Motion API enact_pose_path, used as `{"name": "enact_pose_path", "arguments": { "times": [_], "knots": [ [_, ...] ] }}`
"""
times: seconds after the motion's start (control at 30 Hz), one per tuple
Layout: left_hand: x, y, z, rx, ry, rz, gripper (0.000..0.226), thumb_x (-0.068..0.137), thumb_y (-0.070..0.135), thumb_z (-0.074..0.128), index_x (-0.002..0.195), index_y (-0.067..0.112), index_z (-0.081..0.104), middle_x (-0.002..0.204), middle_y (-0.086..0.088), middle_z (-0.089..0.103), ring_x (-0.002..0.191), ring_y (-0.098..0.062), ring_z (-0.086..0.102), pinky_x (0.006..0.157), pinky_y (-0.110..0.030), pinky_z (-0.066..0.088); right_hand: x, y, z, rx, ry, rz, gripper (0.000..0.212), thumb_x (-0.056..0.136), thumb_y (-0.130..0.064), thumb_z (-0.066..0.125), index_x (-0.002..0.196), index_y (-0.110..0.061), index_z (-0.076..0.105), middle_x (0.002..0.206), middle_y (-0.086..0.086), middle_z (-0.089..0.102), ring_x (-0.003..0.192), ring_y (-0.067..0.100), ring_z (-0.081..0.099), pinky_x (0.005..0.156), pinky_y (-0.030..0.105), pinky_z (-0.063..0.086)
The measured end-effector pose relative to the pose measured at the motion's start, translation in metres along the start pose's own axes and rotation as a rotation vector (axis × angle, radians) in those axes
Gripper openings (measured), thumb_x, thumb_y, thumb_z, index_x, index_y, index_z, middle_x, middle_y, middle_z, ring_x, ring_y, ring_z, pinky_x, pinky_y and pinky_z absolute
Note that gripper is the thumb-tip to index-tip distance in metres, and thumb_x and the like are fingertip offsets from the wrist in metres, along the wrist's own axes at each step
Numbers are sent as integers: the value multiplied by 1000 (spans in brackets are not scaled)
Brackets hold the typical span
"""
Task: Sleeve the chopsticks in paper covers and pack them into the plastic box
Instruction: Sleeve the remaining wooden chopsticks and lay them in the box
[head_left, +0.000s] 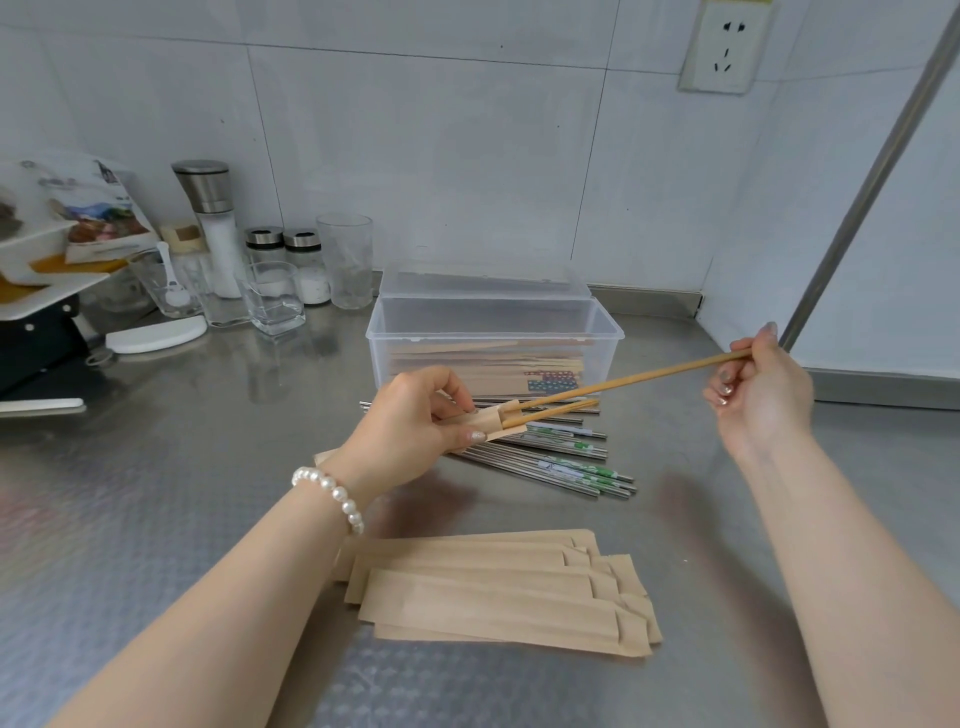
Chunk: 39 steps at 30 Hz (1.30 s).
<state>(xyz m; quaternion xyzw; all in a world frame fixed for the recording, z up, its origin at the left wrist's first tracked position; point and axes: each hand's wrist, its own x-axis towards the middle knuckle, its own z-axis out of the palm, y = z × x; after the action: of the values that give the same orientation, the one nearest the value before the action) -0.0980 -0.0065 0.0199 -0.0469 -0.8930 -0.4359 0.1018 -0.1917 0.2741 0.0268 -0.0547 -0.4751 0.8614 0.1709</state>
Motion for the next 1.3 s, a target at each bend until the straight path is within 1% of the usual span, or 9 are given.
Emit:
{"name": "enact_pose_path", "arguments": {
  "times": [0.13, 0.27, 0.43, 0.57, 0.73, 0.83, 1.0, 1.13, 1.3],
  "knots": [
    [0, 0, 0, 7, 3, -7, 31, 69, 10, 77, 70, 25, 51, 65, 8, 66, 48, 5, 52, 54, -9, 40, -1, 1, 0, -18, -11, -21, 38, 98, -34, 39, 68, -13, 43, 35, -3, 35, 33, 10, 26, 40, 18, 16],
    [-1, 0, 2, 32, 23, -14, 31, 67, 13, 79, 70, 27, 51, 71, 8, 66, 62, -9, 56, 66, -24, 46, -5, 2, 3, -47, -61, -18, 37, 99, -31, 39, 68, -12, 46, 34, -3, 38, 33, 10, 28, 41, 18, 17],
    [-2, 1, 4, 46, 43, 2, 32, 66, 10, 78, 70, 29, 53, 71, 9, 65, 67, -13, 59, 72, -30, 49, -16, 15, 12, -322, -281, 165, 33, 95, -27, 44, 72, -8, 59, 40, -3, 48, 36, 7, 36, 40, 19, 24],
    [-3, 2, 4, 62, 66, 10, 32, 67, 7, 77, 69, 30, 55, 70, 9, 64, 71, -14, 61, 72, -28, 50, -30, 22, 18, -555, -496, 213, 26, 93, -18, 50, 78, -5, 66, 49, 3, 57, 44, 12, 42, 46, 23, 27],
    [-2, 1, 5, 69, 59, 18, 30, 66, 9, 78, 70, 30, 57, 70, 11, 64, 71, -12, 62, 71, -23, 49, -42, 29, 26, -733, -576, 168, 26, 94, -21, 50, 86, -3, 67, 49, 2, 60, 40, 10, 43, 41, 19, 28],
    [-2, 2, 5, 72, 60, 21, 28, 66, 10, 78, 70, 29, 58, 68, 14, 62, 68, -4, 60, 65, -10, 44, -46, 31, 29, -797, -621, 146, 30, 95, -23, 48, 85, -2, 65, 51, 1, 62, 41, 9, 43, 40, 17, 30],
    [-1, 2, 5, 66, 54, 30, 29, 67, 10, 78, 69, 31, 58, 68, 14, 62, 66, 0, 58, 61, -5, 42, -51, 30, 32, -845, -675, 126, 38, 97, -24, 44, 69, -7, 62, 52, 2, 62, 40, 7, 41, 39, 14, 32],
    [-2, 2, 5, 66, 49, 41, 28, 66, 9, 78, 70, 29, 59, 69, 13, 62, 65, 0, 58, 60, -5, 42, -54, 28, 33, -879, -705, 110, 38, 97, -22, 44, 65, -10, 62, 52, 2, 61, 41, 7, 40, 40, 12, 33],
    [-3, 3, 4, 40, 49, 46, 29, 66, 9, 79, 69, 29, 59, 69, 11, 63, 64, -2, 59, 64, -12, 45, -52, 30, 31, -704, -724, 198, 24, 95, -18, 47, 87, -13, 70, 52, 1, 58, 45, 8, 42, 43, 15, 33]
  ]
}}
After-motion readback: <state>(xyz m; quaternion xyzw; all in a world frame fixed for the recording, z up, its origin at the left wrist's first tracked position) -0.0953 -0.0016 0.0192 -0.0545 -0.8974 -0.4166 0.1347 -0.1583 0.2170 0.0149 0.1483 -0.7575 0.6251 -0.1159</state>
